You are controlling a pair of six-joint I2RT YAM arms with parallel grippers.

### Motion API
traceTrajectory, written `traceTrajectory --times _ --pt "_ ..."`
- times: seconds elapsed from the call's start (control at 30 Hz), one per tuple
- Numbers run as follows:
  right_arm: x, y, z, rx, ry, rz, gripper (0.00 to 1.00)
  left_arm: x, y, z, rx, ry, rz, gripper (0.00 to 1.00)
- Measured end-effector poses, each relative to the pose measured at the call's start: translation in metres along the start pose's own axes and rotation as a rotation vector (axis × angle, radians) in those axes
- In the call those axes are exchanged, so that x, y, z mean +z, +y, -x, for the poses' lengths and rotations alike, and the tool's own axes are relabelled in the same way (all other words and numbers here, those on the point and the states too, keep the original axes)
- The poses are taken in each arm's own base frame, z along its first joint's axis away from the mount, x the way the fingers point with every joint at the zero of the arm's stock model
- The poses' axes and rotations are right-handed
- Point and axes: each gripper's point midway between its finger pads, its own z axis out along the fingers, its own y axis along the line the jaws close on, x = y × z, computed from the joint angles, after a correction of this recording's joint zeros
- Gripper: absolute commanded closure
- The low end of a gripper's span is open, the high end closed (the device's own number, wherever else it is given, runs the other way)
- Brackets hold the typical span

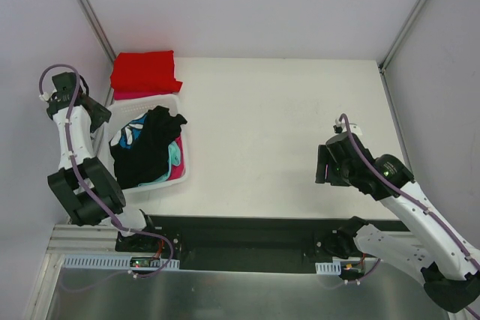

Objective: Fold and stack the t-shirts

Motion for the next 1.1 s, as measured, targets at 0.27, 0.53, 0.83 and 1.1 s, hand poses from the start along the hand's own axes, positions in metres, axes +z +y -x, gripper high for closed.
traceTrajectory --times 0.27,0.53,0.83,1.1 --pt "0.0 -0.002 0.001 -0.001 -0.004 -0.002 0.31 0.036 0.005 -0.024 0.01 0.127 0.051 0.35" --pt "-0.001 -0.003 0.001 -0.002 -0.008 -0.003 0.31 0.052 0.005 -0.046 -0.01 0.174 0.032 0.36" --pt "-0.002 -0.004 0.0 -0.002 -0.004 -0.006 0.31 0.052 -0.037 -0.093 0.069 0.206 -0.018 0.36" --pt "-0.007 -0.008 -0.003 0.001 -0.009 -0.001 0.31 0.021 -0.123 -0.164 0.174 0.235 -0.143 0.36"
